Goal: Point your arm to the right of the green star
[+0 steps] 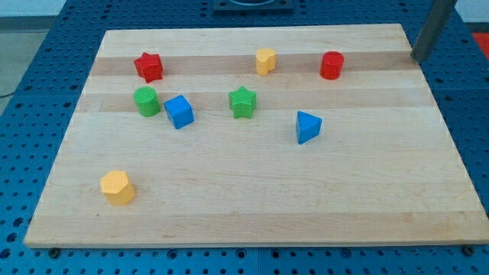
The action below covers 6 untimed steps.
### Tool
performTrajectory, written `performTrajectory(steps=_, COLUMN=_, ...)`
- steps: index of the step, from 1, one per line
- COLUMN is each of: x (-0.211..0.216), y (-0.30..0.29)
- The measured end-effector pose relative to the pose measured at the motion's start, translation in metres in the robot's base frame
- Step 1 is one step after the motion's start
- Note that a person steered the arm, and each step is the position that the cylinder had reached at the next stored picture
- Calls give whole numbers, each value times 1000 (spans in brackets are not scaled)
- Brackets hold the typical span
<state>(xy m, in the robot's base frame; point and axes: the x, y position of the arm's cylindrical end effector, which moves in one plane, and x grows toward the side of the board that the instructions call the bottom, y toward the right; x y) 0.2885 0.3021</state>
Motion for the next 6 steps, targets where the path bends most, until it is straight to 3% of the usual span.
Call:
performTrajectory(steps=1, x=17, y=-14)
performTrajectory(steps=3, x=22, y=-106)
performTrajectory(steps=5, x=88, y=-142)
performTrajectory(steps=6, x=89, y=-191)
